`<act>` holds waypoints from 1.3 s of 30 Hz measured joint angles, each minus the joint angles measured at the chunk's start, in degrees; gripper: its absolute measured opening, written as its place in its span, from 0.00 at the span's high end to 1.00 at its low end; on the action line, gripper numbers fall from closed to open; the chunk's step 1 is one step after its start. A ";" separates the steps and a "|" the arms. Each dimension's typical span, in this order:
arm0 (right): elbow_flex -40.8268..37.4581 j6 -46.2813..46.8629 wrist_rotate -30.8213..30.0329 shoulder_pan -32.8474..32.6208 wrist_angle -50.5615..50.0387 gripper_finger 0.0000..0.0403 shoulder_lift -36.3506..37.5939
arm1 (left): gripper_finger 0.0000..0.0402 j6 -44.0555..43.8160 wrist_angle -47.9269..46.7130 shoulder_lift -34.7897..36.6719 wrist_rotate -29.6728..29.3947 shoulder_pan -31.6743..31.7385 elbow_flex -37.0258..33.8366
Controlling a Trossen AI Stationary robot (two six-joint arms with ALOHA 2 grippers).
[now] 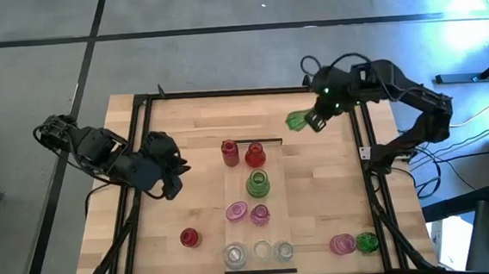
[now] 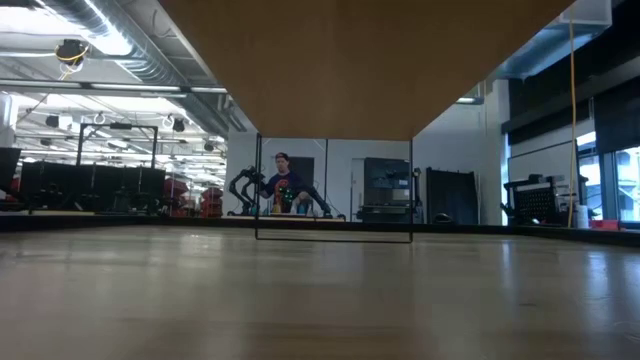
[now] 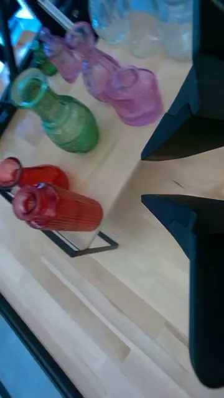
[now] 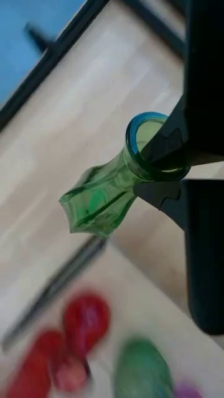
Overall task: Sort vases onto shelf
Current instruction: Put the top green vase on the shelf aligned with the other green vase
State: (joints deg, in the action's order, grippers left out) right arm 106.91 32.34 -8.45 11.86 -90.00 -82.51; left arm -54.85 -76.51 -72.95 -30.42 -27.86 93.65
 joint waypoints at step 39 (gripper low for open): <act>6.95 1.64 1.69 -34.18 -0.07 1.00 -15.91 | 0.78 -1.99 5.96 0.00 4.17 3.61 0.00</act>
State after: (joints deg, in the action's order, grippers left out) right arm 113.85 33.98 -6.76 -22.33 -90.07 -98.42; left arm -56.84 -70.54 -72.95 -26.25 -24.24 93.65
